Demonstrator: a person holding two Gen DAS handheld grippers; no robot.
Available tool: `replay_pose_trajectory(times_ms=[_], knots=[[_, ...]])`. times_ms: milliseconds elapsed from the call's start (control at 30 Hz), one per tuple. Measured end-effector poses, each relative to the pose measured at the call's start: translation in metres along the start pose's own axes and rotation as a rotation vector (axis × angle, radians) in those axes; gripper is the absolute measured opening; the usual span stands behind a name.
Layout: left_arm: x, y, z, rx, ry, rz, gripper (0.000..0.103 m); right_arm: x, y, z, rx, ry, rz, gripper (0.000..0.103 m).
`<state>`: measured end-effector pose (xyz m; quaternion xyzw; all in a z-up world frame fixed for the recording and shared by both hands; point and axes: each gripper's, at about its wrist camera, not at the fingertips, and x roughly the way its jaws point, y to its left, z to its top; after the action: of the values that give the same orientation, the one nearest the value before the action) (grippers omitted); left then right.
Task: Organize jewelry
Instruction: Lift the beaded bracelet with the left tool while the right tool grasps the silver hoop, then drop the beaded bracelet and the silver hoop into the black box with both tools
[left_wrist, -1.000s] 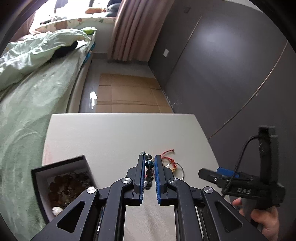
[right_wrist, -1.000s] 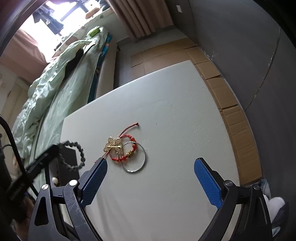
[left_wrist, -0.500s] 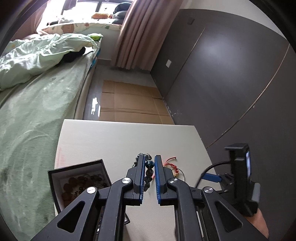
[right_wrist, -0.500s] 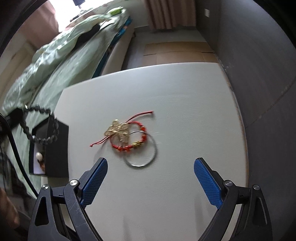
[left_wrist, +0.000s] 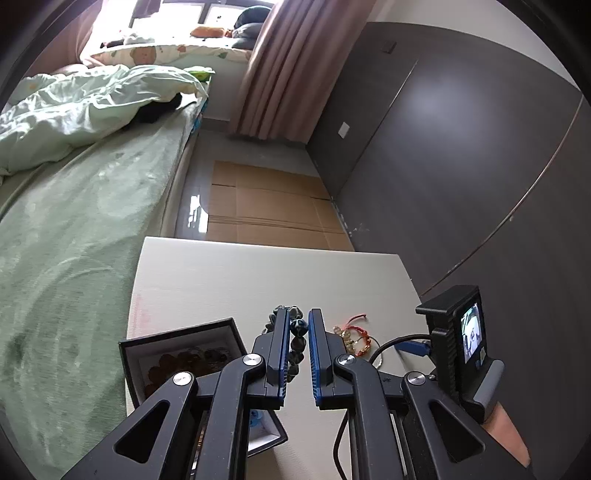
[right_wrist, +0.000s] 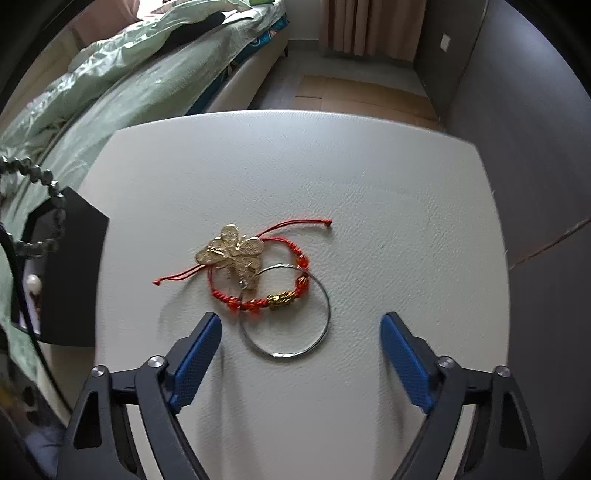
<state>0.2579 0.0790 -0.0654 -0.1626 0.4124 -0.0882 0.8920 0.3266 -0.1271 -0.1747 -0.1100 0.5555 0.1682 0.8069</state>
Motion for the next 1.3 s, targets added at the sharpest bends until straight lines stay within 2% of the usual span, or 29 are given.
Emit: replay_pose_trajectory(times_ms=[100, 133, 200, 233, 500, 767, 933, 1300], knots=[[0.0, -0.001, 0.001, -0.001, 0.0, 0.001, 0.01, 0.001, 0.006, 0.0, -0.034, -0.018, -0.025, 0.081], [0.001, -0.001, 0.001, 0.001, 0.001, 0.001, 0.01, 0.0, 0.007, 0.0, -0.037, -0.025, -0.023, 0.076], [0.0, 0.0, 0.0, 0.002, 0.004, 0.001, 0.01, -0.003, 0.009, 0.0, -0.047, -0.037, -0.019, 0.057], [0.001, 0.0, 0.0, 0.003, 0.007, 0.002, 0.01, -0.004, 0.009, 0.0, -0.051, -0.041, -0.016, 0.051], [-0.004, -0.002, -0.005, -0.005, -0.003, 0.013, 0.01, -0.013, 0.003, 0.001, -0.002, -0.043, 0.004, 0.051], [-0.034, 0.006, -0.01, -0.038, -0.082, 0.042, 0.01, -0.063, -0.001, 0.004, 0.061, -0.184, 0.111, 0.051], [-0.046, 0.017, -0.015, -0.061, -0.107, 0.069, 0.01, -0.075, 0.008, 0.007, 0.068, -0.232, 0.176, 0.051], [-0.039, 0.046, -0.022, -0.115, -0.065, 0.133, 0.01, -0.078, 0.042, 0.015, 0.084, -0.273, 0.3, 0.051]])
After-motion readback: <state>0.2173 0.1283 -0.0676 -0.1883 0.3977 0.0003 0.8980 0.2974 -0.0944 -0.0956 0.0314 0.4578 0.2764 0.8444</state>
